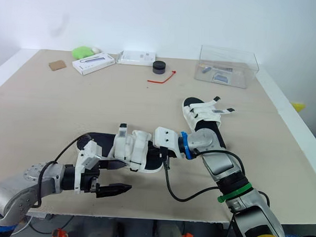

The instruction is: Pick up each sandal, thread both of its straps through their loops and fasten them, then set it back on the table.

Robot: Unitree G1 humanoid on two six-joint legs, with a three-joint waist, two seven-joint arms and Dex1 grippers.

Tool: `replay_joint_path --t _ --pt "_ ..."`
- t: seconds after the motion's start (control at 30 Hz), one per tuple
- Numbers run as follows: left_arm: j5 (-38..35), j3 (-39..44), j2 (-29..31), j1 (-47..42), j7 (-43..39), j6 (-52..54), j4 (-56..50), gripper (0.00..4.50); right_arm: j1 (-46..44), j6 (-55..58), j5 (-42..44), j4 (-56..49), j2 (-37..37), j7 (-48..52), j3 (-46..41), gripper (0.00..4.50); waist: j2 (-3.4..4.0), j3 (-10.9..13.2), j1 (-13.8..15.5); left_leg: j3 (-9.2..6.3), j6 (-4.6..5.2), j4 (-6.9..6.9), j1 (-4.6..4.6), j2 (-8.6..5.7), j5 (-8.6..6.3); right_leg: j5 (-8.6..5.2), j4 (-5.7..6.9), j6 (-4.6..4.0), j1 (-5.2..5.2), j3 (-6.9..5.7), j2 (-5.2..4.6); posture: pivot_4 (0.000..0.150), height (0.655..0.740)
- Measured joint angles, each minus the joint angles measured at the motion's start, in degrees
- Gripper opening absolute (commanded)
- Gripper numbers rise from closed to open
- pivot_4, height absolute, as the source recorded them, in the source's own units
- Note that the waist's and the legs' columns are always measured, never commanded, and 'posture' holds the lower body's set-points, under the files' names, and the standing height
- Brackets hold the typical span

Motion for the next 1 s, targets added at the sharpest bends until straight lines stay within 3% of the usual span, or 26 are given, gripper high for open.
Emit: replay_joint_path --t 0.53,1.0 --pt "1.37 -1.97 0.14 -2.81 -3.30 -1.72 2.66 4.43 0.87 0.05 -0.14 -0.76 -0.34 -0.29 -0.44 0.00 0.02 -0.01 0.13 -0.01 0.19 0.02 -0.04 -0.21 0.11 0.11 -0.06 0.20 0.05 0.03 -0.21 0.150 0.7400" --pt "-1.77 -4.04 1.51 -5.09 -6.17 0.09 2.67 4.43 0.94 -0.04 -0.17 -1.09 -0.35 -0.30 -0.12 0.00 0.02 -0.01 0.07 -0.07 0.20 -0.10 -0.08 -0.12 0.07 0.03 -0.07 0.08 -0.03 -0.03 -0.10 0.150 0.7400"
